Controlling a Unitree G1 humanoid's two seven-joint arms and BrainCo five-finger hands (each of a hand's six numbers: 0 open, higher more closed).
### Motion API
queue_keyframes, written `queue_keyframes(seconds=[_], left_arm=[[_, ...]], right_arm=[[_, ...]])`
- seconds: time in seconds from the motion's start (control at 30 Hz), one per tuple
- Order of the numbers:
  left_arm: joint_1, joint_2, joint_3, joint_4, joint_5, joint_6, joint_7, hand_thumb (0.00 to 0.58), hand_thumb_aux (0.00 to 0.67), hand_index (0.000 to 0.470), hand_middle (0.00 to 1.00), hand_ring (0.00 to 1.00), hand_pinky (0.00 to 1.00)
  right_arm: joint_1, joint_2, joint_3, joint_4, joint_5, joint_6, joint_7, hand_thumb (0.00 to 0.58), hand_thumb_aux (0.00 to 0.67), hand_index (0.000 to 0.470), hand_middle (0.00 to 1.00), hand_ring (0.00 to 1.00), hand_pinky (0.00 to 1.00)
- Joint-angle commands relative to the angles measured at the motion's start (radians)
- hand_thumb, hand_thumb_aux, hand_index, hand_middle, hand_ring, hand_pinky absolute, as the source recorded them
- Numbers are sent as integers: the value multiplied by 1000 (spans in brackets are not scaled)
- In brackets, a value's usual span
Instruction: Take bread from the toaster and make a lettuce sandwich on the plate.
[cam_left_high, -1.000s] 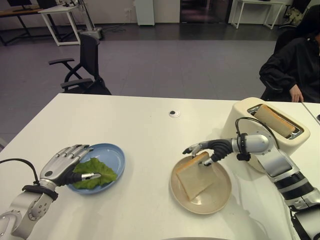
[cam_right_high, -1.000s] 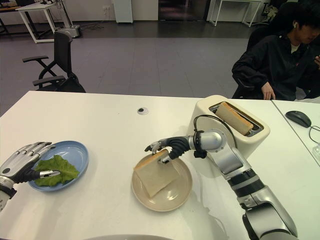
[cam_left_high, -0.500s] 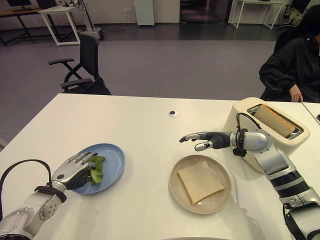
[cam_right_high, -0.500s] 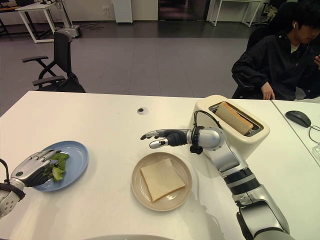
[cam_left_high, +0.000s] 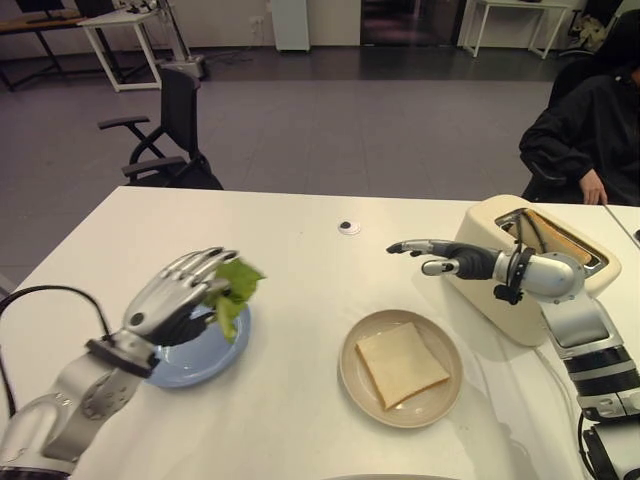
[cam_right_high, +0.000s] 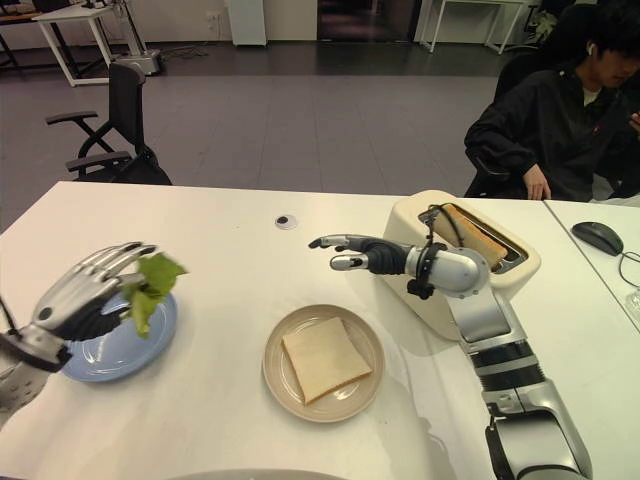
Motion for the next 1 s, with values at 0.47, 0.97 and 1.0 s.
queue_keyframes(seconds=[0.47,0.97,1.0], left_arm=[[-299,-432,-563,242,373,124,-60,578,631,442,0,0,0],[-221,-334,-522,63,323,106,-130,0,0,0,0,0,0],[-217,-333,-508,47,295,105,-132,0,0,0,0,0,0]], right_arm=[[42,8,-12,18,1,-49,-13,0,0,0,0,0,0],[26,-12,-76,6,-134,-172,-206,0,0,0,0,0,0],[32,-20,-133,-31,-156,-184,-273,0,0,0,0,0,0]])
